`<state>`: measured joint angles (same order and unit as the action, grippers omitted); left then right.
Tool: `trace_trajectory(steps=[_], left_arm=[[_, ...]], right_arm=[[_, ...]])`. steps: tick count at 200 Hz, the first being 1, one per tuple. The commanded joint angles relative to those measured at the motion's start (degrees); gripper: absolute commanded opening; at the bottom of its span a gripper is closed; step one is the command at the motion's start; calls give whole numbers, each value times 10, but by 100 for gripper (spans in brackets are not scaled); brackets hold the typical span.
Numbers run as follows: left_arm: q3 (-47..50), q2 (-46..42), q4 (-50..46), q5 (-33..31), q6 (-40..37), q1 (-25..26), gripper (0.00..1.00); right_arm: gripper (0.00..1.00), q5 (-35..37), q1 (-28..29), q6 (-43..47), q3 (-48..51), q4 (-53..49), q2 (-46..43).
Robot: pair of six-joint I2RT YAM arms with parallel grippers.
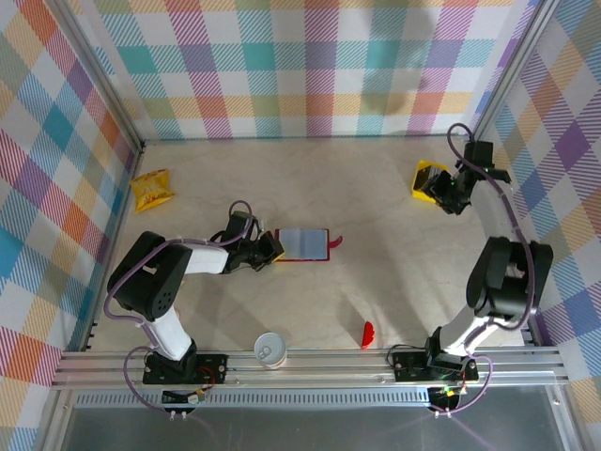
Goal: Put the credit cards into the card holder
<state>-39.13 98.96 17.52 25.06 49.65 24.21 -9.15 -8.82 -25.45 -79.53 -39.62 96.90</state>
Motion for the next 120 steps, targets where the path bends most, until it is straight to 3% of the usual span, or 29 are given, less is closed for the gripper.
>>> trace_trajectory(steps=[1, 41, 120], left_arm=[[14, 20, -36, -10, -14, -2, 1], [13, 17, -45, -12, -15, -2, 1], [4, 11, -77, -24, -33, -2, 1]], right_arm=[[44, 51, 25, 89, -75, -46, 51], [40, 102, 46, 108, -206, -100, 172], [32, 107, 52, 134, -421, -181, 362]])
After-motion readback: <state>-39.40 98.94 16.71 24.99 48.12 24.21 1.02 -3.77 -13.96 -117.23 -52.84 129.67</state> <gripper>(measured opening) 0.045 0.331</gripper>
